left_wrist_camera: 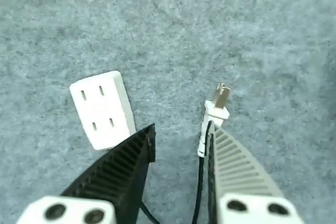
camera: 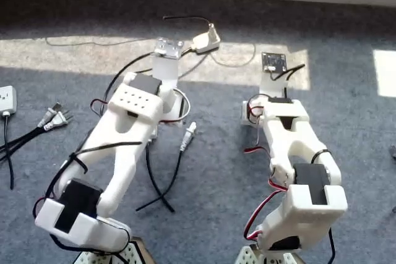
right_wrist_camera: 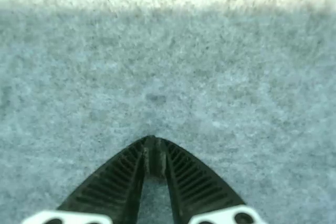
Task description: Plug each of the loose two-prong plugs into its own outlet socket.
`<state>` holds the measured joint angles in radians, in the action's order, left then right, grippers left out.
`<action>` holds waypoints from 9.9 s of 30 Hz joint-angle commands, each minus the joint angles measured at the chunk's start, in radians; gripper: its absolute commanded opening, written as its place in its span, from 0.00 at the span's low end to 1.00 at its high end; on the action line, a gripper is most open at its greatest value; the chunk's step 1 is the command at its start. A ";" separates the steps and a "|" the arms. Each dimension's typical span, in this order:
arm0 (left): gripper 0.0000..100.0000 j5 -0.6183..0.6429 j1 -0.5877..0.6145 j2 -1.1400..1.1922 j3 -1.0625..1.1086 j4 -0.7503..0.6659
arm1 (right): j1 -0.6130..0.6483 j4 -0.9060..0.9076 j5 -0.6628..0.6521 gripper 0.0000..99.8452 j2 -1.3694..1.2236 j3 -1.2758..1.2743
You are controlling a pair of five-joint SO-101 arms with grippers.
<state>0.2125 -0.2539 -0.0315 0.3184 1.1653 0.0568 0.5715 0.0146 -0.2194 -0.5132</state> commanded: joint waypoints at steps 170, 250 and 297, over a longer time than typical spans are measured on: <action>0.17 0.423 -0.015 0.536 -0.441 0.325 | 0.001 0.002 -0.015 0.01 -0.002 0.050; 0.17 -0.305 0.084 0.997 -1.389 0.601 | 0.001 -0.001 -0.015 0.01 -0.002 0.051; 0.20 -0.221 0.157 -0.288 0.188 0.043 | 0.001 -0.002 -0.015 0.01 -0.002 0.051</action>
<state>-0.0146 -0.1097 -0.0882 0.3061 1.4185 0.0568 0.5715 0.0084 -0.2194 -0.5117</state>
